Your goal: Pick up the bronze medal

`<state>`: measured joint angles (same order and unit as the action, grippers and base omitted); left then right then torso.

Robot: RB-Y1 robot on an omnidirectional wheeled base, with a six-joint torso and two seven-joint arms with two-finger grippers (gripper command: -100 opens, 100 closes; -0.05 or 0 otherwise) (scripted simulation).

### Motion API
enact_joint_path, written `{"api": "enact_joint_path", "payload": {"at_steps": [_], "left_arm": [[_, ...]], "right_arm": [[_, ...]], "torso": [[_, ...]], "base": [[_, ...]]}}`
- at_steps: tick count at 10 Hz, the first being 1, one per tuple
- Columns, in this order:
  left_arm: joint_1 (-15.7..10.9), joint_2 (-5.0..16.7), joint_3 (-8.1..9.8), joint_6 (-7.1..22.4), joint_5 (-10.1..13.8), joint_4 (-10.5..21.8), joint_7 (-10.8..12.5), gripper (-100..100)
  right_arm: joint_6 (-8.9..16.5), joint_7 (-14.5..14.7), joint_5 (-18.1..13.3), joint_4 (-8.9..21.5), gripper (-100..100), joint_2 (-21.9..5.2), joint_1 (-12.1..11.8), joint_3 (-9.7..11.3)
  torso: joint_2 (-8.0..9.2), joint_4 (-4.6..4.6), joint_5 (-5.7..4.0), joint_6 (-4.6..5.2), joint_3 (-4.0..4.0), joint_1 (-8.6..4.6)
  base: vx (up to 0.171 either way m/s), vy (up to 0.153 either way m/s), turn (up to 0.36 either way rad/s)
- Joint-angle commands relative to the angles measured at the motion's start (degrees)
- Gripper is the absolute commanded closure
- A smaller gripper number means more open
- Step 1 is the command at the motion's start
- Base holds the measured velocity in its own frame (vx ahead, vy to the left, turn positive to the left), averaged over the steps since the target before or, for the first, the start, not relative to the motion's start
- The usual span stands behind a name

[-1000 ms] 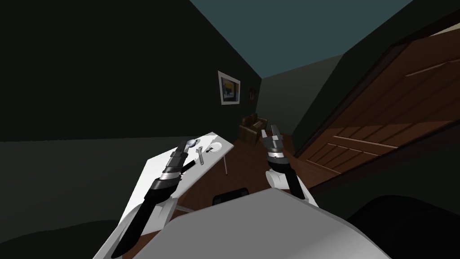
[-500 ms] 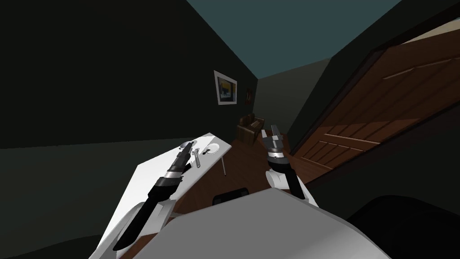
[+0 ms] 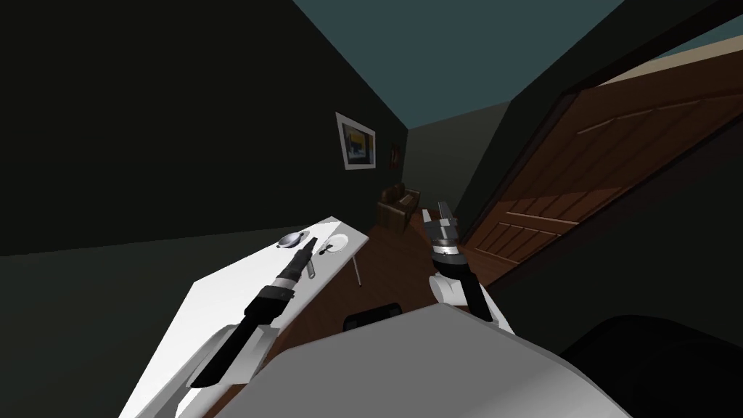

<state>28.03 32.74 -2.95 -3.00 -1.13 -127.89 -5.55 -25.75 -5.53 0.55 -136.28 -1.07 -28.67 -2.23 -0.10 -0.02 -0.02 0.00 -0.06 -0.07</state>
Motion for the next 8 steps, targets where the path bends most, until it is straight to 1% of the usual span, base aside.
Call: {"api": "enact_joint_path", "payload": {"at_steps": [1, 2, 4, 5, 7, 8], "left_arm": [[0.68, 2.86, -0.78, 2.86, 0.01, 0.91, 0.28, -100], [0.68, 3.31, -0.78, 3.60, 0.01, 0.91, 0.28, -100], [0.92, 7.25, -1.77, 7.49, 0.11, 2.52, 0.67, -100], [0.92, 7.55, -1.77, 7.91, 0.11, 2.52, 0.67, -100], [1.12, 11.42, -2.75, 11.91, 0.21, 4.25, 1.05, -100], [1.12, 11.86, -2.75, 12.20, 0.21, 4.25, 1.05, -100]], "right_arm": [[0.00, 0.00, 0.00, 0.00, 0, 0.00, 0.00, 0.00], [0.00, 0.00, 0.00, 0.00, 0, 0.00, 0.00, 0.00], [0.00, 0.00, 0.00, 0.00, 0, 0.00, 0.00, 0.00], [0.00, 0.00, 0.00, 0.00, 0, 0.00, 0.00, 0.00], [0.00, 0.00, 0.00, 0.00, 0, 0.00, 0.00, 0.00], [0.00, 0.00, 0.00, 0.00, 0, 0.00, 0.00, 0.00]], "torso": [[0.00, 0.00, 0.00, 0.00, 0.00, 0.00], [-0.01, 0.00, 0.00, -0.01, -0.01, -0.02], [0.01, 0.00, -0.01, -0.02, 0.00, -0.02], [-0.01, 0.00, -0.01, -0.01, -0.01, -0.04], [0.03, 0.01, 0.00, -0.03, 0.02, 0.00], [0.01, 0.00, 0.00, -0.01, 0.00, -0.02]], "base": [[0.033, -0.026, -0.174], [0.027, -0.020, -0.041], [0.031, -0.027, -0.127], [0.024, -0.015, -0.072], [0.024, -0.020, -0.124], [0.022, -0.015, -0.068]]}}
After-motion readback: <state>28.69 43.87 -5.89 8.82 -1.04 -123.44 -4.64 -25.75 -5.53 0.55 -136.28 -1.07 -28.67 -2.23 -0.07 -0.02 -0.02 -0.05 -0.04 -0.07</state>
